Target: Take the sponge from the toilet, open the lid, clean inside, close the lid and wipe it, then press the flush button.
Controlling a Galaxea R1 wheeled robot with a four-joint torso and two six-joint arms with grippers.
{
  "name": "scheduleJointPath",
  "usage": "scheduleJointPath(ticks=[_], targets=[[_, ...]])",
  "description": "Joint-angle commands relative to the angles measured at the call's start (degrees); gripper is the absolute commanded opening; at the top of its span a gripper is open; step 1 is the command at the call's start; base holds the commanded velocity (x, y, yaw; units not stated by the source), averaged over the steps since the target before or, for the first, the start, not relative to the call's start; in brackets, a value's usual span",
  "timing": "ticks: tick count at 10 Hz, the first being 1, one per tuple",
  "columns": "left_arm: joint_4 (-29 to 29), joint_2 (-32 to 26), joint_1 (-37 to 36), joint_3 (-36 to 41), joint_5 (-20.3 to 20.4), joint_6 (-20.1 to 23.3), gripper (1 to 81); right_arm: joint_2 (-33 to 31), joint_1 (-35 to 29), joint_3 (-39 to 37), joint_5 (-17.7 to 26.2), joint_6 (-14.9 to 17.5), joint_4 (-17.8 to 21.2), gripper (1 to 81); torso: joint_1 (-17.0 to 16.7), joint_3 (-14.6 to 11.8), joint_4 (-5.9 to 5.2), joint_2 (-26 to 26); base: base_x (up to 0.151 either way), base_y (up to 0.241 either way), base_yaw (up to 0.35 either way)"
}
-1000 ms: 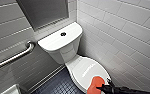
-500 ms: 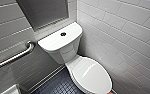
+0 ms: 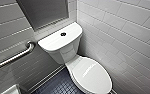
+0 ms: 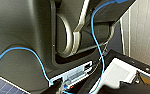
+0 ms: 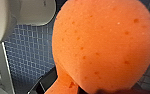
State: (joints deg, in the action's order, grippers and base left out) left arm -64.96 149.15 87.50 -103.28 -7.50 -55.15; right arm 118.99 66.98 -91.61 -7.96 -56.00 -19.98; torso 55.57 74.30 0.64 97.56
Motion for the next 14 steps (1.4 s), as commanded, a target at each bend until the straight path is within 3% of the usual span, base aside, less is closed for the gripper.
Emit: scheduleJointPath(ticks=[1,2,3,5,6,7,9,11,14], targets=[[0.54,-0.87,1.40,1.41,-2.17,0.22,81.1,-3.48,9.36,-0.48,-6.62,0.46,-5.49,1.0,0.00,0.00,0.00,0.00,0.000,0.000,0.000],[0.54,-0.78,1.23,1.41,-2.17,0.22,81.1,-1.89,12.70,-1.98,-8.56,0.54,-7.97,1.0,0.00,0.00,0.00,0.00,0.000,0.000,0.000],[0.63,-0.69,1.05,1.41,-2.17,0.22,81.1,0.46,15.94,-4.24,-10.30,0.46,-10.41,1.0,-3.69,0.00,0.00,-5.71,0.000,0.000,0.000],[0.63,0.09,1.05,0.89,-2.17,0.13,81.1,5.04,21.12,-10.40,-15.05,0.37,-10.70,1.0,-4.06,0.00,0.00,-6.30,0.000,0.000,0.000],[0.63,0.71,1.05,-0.60,-2.17,0.04,81.1,7.59,22.72,-14.17,-17.87,0.28,-10.78,1.0,-4.92,-3.01,0.00,-7.61,0.000,0.000,0.000],[0.72,1.59,1.05,-2.63,-2.08,-0.05,81.1,9.10,24.04,-16.13,-18.58,0.19,-10.96,1.0,-6.01,-3.94,0.00,-9.36,0.000,0.000,0.000],[0.72,4.49,1.05,-8.52,-0.33,-0.22,81.1,12.25,25.80,-19.37,-18.67,0.46,-11.30,1.0,-8.41,-7.08,0.00,-13.10,0.000,0.000,0.000],[0.80,7.48,1.05,-14.48,0.38,-0.40,81.1,16.91,25.98,-24.03,-18.58,0.19,-14.99,1.0,-11.32,-10.90,0.00,-17.56,0.000,0.000,0.000],[2.39,8.80,1.40,-19.14,1.95,-0.49,81.1,21.22,26.42,-27.89,-18.49,0.11,-17.55,1.0,-15.37,-16.36,0.00,-23.67,0.000,0.000,0.000]])
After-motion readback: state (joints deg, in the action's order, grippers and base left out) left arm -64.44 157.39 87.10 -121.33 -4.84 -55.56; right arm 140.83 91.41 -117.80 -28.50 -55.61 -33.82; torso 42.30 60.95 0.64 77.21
